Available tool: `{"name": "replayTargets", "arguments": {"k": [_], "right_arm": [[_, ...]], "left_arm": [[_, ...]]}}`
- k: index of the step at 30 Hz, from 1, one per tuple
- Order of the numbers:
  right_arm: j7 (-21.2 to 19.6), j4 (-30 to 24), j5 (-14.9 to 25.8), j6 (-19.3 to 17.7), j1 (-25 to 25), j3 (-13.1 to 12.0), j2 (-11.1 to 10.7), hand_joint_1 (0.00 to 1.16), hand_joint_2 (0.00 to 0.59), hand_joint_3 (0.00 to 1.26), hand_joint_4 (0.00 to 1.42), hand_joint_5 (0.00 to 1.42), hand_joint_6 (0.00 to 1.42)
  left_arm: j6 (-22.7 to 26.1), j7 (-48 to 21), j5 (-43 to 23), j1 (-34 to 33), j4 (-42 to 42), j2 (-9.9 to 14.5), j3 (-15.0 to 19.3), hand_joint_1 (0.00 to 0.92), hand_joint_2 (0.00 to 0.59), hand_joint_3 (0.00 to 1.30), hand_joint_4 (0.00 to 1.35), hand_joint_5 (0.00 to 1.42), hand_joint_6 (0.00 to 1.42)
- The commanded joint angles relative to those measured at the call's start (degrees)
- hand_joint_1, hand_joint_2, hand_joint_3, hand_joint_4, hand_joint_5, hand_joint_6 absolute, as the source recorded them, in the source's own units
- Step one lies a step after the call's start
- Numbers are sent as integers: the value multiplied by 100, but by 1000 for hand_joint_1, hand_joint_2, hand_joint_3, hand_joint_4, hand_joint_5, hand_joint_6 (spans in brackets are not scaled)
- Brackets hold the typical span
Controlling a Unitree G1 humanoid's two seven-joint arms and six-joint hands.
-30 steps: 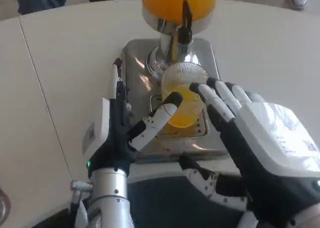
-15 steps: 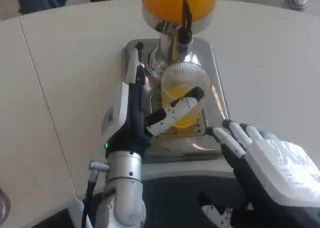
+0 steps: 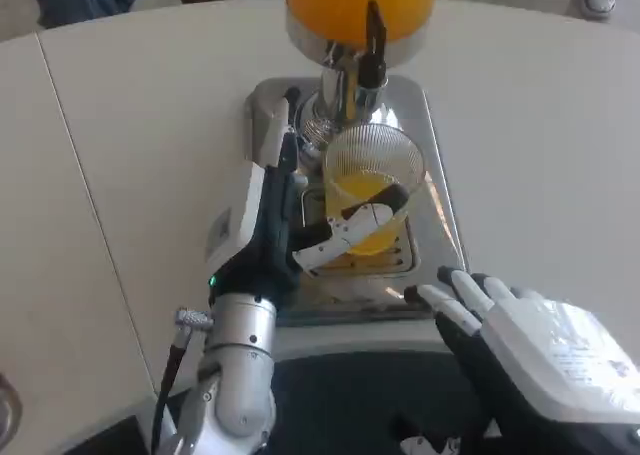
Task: Grasp the cup under the faucet to collect the drink, then remove the cup.
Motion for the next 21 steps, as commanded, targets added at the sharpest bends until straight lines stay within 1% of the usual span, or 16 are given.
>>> {"name": "replayTargets", "arguments": {"k": [1,7,21], "right_arm": [[115,-77,-44,109,-33,172,674,712,361,115,0,0,0],[115,-70,-33,196,22,204,647,719,357,115,0,0,0],[-15,57,53,344,119,280,634,710,361,124,0,0,0]], "left_arm": [[-129,-98,-67,-28,203,76,-16,467,65,0,0,158,383],[-253,-163,-235,-42,194,175,62,446,58,0,0,175,387],[-324,-331,-501,-47,-65,270,272,406,57,0,0,191,400]]}}
